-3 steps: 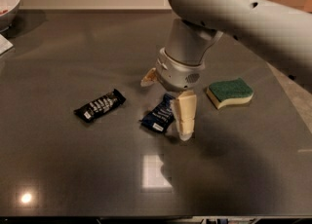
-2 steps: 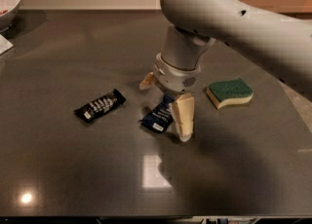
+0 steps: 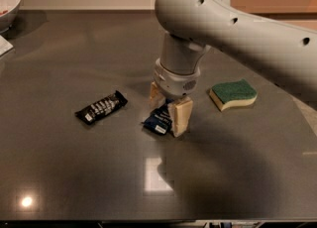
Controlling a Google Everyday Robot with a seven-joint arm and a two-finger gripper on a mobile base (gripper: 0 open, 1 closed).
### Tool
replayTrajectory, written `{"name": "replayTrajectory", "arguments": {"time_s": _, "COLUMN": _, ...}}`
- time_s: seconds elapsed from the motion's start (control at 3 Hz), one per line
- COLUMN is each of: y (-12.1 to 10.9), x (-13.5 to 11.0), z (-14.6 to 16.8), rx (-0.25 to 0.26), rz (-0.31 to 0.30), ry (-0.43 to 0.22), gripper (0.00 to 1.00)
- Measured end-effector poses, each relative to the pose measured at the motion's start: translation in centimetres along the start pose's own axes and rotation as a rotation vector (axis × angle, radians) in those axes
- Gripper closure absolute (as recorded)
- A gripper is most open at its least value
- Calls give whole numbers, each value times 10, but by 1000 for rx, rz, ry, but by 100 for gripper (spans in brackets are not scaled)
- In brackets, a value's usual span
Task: Pick rxbar blueberry
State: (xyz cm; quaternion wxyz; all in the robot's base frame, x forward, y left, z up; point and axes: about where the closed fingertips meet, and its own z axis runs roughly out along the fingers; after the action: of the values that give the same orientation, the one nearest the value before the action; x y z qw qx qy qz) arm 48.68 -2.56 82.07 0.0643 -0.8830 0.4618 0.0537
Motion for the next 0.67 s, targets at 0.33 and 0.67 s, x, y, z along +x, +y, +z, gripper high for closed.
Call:
{"name": "replayTrajectory", "arguments": {"time_s": 0.33, "y": -1, "x": 3, "z": -2, "rx": -1, "rz": -3, "ry": 14, "gripper": 64}}
{"name": "replayTrajectory", "arguments": {"time_s": 0.67, "y": -2, "x": 3, "z": -6, "rx": -1, "rz": -3, "ry": 14, "gripper": 87}}
